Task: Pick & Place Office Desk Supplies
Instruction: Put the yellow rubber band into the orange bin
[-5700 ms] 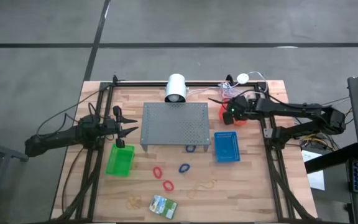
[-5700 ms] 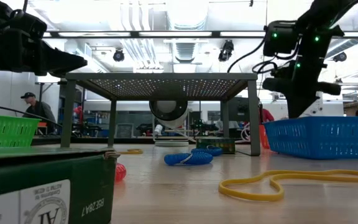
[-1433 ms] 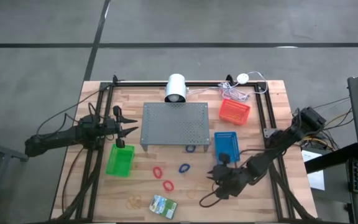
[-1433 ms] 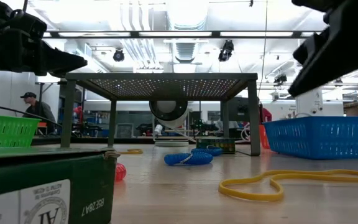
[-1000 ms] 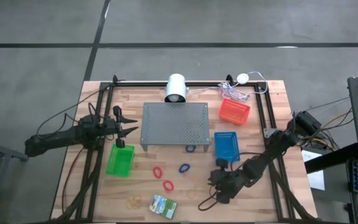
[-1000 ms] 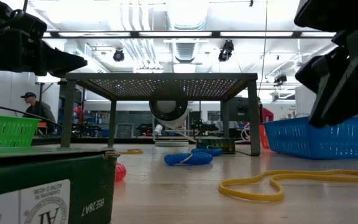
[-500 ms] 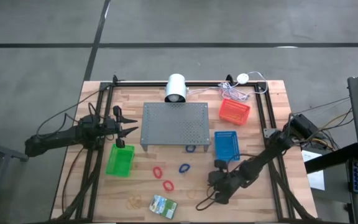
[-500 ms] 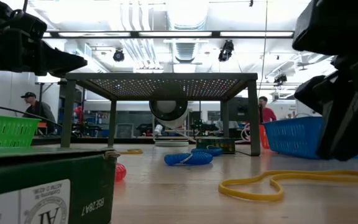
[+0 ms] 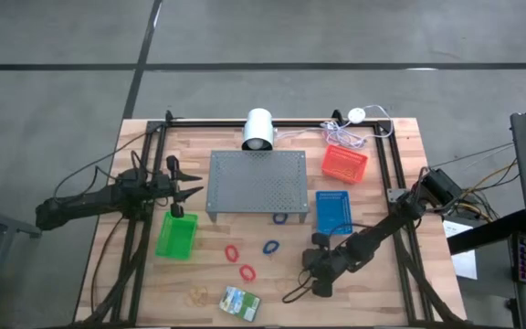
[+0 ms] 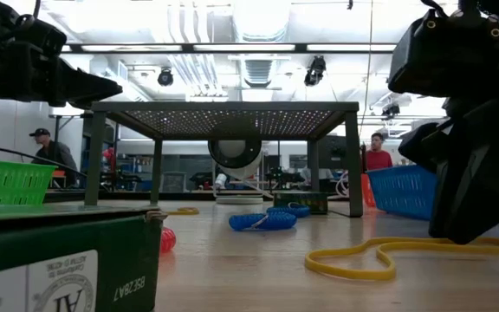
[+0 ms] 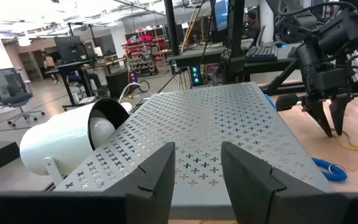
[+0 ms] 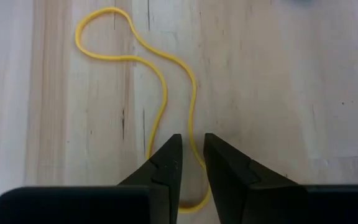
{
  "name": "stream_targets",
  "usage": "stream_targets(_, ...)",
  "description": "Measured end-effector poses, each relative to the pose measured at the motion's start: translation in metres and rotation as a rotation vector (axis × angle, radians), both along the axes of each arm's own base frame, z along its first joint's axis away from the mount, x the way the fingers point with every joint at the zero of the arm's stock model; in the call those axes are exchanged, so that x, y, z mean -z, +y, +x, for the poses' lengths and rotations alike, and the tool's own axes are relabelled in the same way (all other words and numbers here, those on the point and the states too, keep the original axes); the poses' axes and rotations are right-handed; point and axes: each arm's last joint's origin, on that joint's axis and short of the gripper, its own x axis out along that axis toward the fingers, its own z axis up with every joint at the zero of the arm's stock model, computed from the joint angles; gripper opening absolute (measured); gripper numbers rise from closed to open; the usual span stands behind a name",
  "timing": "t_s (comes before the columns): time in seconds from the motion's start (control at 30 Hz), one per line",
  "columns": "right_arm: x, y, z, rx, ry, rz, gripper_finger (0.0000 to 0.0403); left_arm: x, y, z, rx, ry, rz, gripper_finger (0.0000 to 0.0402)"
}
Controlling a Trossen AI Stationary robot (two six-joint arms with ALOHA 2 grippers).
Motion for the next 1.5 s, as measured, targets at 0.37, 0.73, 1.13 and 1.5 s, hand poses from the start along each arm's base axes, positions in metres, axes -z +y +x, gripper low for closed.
stream_targets(0.37, 0.001, -0.001, -0.002, -0.002, 0.02, -0.01, 0.003, 0.0, 0.0, 0.0, 0.0, 0.001, 0.0, 0.0134)
stream_targets(0.73, 0.003, -0.002, -0.003, 0.0, 0.037, -0.022, 0.0008, 0.0, 0.0, 0.0, 0.0, 0.0, 0.0, 0.0134)
stream_targets(1.13, -0.02, 0.002, 0.006, -0.037, 0.001, -0.088, 0.0008, 0.0, 0.0, 0.0, 0.0, 0.001, 0.0, 0.0134)
stream_targets(1.5, -0.054, 0.001, 0.009, 0.007, 0.033, -0.199, 0.0008, 0.0, 0.0, 0.0, 0.0, 0.001, 0.0, 0.0134)
